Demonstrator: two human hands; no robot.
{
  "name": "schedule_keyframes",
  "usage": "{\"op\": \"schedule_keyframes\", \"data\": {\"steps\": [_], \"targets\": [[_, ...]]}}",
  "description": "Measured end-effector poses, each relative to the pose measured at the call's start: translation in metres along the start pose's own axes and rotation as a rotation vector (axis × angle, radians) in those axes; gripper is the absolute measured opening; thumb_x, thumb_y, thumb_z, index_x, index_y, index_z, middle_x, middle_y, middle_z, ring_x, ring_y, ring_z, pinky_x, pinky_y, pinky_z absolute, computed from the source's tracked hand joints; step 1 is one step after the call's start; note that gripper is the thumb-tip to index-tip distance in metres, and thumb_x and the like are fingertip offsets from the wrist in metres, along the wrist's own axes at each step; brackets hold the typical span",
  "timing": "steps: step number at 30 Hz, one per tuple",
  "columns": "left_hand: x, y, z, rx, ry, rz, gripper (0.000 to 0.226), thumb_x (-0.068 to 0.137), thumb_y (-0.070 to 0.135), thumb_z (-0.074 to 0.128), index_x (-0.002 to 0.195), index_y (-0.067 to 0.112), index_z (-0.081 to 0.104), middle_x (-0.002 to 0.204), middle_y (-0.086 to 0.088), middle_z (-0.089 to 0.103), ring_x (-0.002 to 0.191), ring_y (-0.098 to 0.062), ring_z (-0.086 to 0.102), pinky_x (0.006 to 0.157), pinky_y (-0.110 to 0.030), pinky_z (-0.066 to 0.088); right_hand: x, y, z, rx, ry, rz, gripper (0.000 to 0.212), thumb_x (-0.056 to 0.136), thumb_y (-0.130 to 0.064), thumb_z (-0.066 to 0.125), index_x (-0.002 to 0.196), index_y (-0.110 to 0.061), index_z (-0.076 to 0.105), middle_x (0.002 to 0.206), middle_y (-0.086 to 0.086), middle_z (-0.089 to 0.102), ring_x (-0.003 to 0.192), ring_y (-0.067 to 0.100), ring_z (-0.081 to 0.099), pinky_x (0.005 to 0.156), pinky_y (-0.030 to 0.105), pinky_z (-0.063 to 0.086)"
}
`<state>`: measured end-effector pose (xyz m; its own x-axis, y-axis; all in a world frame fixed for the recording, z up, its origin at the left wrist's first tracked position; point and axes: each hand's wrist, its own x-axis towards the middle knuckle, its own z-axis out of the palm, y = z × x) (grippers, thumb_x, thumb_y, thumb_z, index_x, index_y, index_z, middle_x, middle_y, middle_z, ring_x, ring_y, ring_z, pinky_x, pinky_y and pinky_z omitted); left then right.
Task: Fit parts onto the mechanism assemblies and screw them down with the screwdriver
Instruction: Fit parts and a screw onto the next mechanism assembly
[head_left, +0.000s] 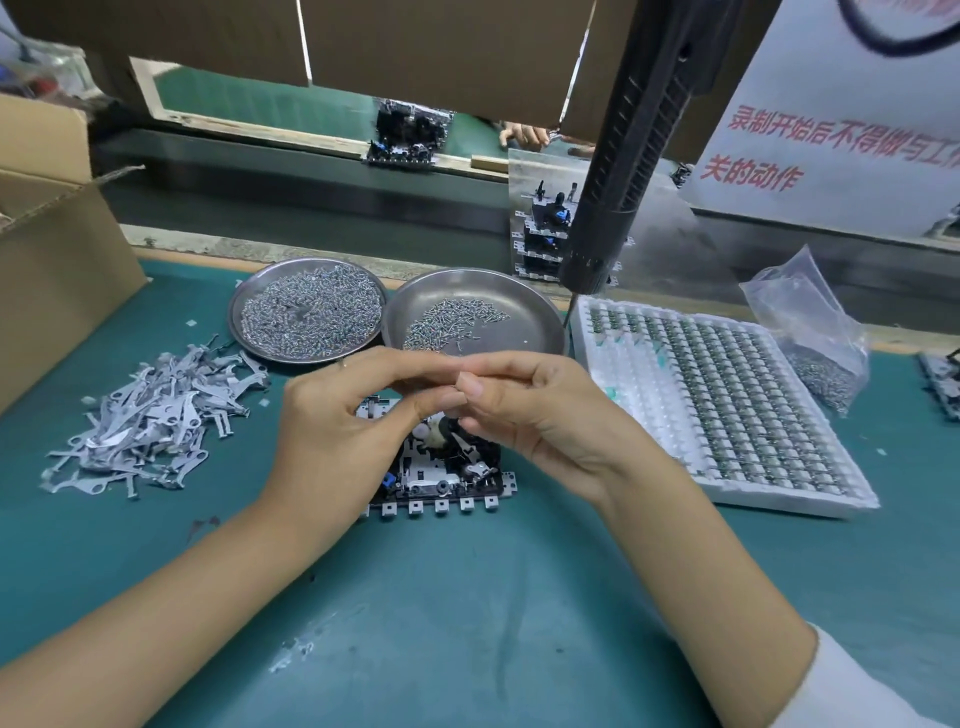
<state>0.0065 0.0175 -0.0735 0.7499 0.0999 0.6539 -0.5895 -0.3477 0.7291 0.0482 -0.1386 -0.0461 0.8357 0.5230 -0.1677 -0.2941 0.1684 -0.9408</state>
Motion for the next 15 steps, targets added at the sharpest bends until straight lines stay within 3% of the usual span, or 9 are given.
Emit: {"op": "schedule_keyframes", "data": {"steps": [4, 6, 7, 10, 12, 15], "targets": [[0.0, 0.0, 0.001, 0.053, -0.004, 0.0, 0.02, 0.082, 0.016, 0.065, 0.1, 0.025, 0.067, 0.09, 0.015, 0.066, 0.086, 0.002, 0.061, 0.078, -0.011, 0.043, -0.007, -0.02, -0.013, -0.283, 0.021, -0.044, 0.012, 0.077, -0.018, 0.071, 0.086, -0.011, 0.072, 0.078, 0.006, 0.073, 0.07, 0.014, 0.069, 0.061, 0.021, 0.054], [0.0, 0.001, -0.001, -0.019, 0.018, -0.108, 0.017, 0.083, 0.021, 0.062, 0.096, 0.029, 0.068, 0.085, 0.017, 0.067, 0.084, 0.0, 0.062, 0.076, -0.011, 0.044, -0.01, -0.036, -0.037, -0.592, 0.23, -0.108, 0.004, 0.084, -0.011, 0.07, 0.081, -0.013, 0.072, 0.07, -0.001, 0.072, 0.064, 0.008, 0.067, 0.058, 0.02, 0.053], [0.0, 0.001, -0.001, -0.06, 0.036, -0.166, 0.016, 0.083, 0.024, 0.06, 0.095, 0.031, 0.068, 0.085, 0.014, 0.068, 0.082, -0.003, 0.063, 0.075, -0.012, 0.045, -0.01, -0.043, -0.053, -0.762, 0.385, -0.138, 0.01, 0.085, -0.008, 0.069, 0.078, -0.015, 0.072, 0.066, -0.004, 0.071, 0.062, 0.007, 0.066, 0.059, 0.021, 0.052], [0.002, 0.002, 0.0, -0.164, 0.086, -0.286, 0.013, 0.082, 0.025, 0.059, 0.091, 0.027, 0.068, 0.083, 0.01, 0.072, 0.076, -0.005, 0.067, 0.073, -0.011, 0.048, -0.004, -0.054, -0.099, -1.157, 0.715, -0.189, 0.015, 0.085, 0.0, 0.064, 0.089, -0.01, 0.073, 0.085, 0.005, 0.072, 0.075, 0.014, 0.063, 0.074, 0.023, 0.047], [0.003, 0.0, 0.001, -0.208, 0.109, -0.329, 0.012, 0.085, 0.02, 0.057, 0.09, 0.022, 0.067, 0.08, 0.012, 0.072, 0.073, -0.003, 0.068, 0.071, -0.009, 0.049, 0.004, -0.055, -0.119, -1.325, 0.72, -0.168, 0.024, 0.084, 0.005, 0.059, 0.1, -0.006, 0.072, 0.097, 0.011, 0.071, 0.081, 0.016, 0.059, 0.076, 0.018, 0.041], [0.004, -0.003, 0.001, -0.243, 0.131, -0.376, 0.011, 0.087, 0.015, 0.057, 0.09, 0.019, 0.067, 0.077, 0.01, 0.073, 0.07, -0.003, 0.068, 0.069, -0.01, 0.05, 0.012, -0.056, -0.132, -1.524, 0.622, -0.134, 0.032, 0.082, 0.009, 0.053, 0.104, -0.005, 0.072, 0.098, 0.013, 0.071, 0.086, 0.023, 0.061, 0.076, 0.021, 0.042]]}}
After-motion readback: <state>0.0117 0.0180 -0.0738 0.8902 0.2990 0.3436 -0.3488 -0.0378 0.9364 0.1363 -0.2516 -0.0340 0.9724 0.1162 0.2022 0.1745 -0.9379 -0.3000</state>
